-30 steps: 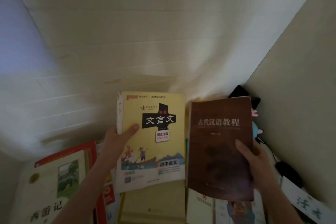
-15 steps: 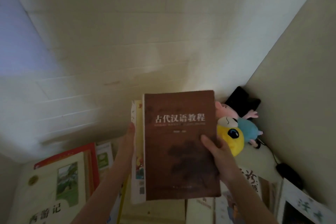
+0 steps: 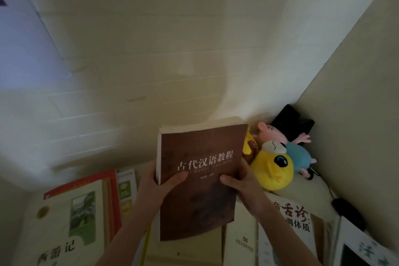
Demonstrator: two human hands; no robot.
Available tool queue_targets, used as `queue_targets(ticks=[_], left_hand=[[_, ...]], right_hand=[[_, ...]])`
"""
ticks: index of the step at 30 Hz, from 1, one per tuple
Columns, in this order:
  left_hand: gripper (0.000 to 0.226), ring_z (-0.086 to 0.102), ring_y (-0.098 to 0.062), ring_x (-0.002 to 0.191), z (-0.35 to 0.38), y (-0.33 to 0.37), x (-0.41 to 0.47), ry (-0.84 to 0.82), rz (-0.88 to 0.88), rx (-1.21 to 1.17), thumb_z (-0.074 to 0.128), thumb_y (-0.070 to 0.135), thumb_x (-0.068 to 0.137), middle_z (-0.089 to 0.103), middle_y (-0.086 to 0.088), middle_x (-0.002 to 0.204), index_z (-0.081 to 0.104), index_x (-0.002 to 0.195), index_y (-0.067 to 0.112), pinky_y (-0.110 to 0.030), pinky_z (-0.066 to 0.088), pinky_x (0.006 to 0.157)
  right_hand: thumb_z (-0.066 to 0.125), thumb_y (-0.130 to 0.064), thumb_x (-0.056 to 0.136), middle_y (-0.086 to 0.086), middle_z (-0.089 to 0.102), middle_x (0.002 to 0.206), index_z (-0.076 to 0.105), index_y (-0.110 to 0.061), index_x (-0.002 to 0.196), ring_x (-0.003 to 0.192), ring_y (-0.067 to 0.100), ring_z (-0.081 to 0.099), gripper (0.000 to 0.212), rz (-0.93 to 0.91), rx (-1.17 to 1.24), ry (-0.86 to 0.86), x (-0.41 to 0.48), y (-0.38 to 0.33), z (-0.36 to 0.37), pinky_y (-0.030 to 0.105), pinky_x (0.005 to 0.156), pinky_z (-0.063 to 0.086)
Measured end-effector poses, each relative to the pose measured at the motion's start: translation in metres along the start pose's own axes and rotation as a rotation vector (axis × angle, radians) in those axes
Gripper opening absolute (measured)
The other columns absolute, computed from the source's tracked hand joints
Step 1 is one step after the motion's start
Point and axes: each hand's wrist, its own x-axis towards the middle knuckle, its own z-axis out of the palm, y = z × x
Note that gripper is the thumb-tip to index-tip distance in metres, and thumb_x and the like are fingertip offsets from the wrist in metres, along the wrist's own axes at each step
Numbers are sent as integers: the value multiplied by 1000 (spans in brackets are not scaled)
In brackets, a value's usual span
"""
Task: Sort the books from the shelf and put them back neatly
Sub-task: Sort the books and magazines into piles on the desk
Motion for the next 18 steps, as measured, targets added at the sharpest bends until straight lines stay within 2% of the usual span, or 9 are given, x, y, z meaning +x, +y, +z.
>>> queue_targets(ticks=[2,5,7,9,10,12,14,16,18], left_hand=[[67,70,-4,80,-3,5,2,-30,22,-8,84,54,31,73,20,86,64,91,34,-20,56,64],[55,68,0,76,-6,1,3,-54,-1,55,87,52,49,70,28,81,59,93,34,-18,56,66],[68,65,2,79,-8,-12,1,-6,-22,92,90,49,45,71,21,83,57,102,30,-17,55,65],[88,62,1,89,-6,-26,-7,48,-36,121,81,52,38,65,15,98,47,116,29,-21,52,72],[89,60,2,92,-4,-32,-10,68,-30,144,82,51,40,60,16,103,42,118,32,-21,50,74],[76,56,8,91,1,-37,-16,91,-31,150,85,45,54,56,21,105,38,114,42,-19,47,76],[62,58,6,93,4,-40,-14,105,-25,132,75,55,56,57,22,106,42,108,46,-25,50,81],[56,62,-4,96,5,-40,-9,108,-14,125,66,63,57,62,18,105,46,106,44,-34,52,85],[48,63,0,93,7,-34,-5,123,40,133,65,61,64,65,20,99,50,104,38,-30,50,82]], right_hand=[[87,-31,57,1,66,121,50,-20,130,112,21,62,83,-56,-3,118,-6,-5,-1,43,94,52],[89,-34,55,-4,68,113,52,-26,123,108,14,63,78,-89,-72,198,-17,2,4,29,85,55],[87,-15,64,-8,66,108,47,-35,115,108,7,61,67,-54,-103,195,-24,12,11,18,79,53],[77,6,70,-17,57,107,41,-38,106,96,-14,59,67,-19,-118,202,-28,18,16,7,72,48],[74,8,73,-19,53,106,40,-38,103,88,-21,56,65,-15,-132,206,-28,18,17,4,69,46],[72,6,76,-20,53,105,40,-39,102,83,-24,55,61,-21,-153,188,-25,18,17,3,69,46],[72,1,77,-20,58,107,44,-40,107,91,-17,58,58,-30,-169,174,-20,18,16,10,77,50],[74,-2,76,-20,63,108,46,-40,112,100,-7,61,59,-51,-177,167,-17,17,13,16,83,52],[78,-9,74,-18,66,110,48,-33,120,104,0,62,60,-76,-161,139,-14,12,11,19,84,53]])
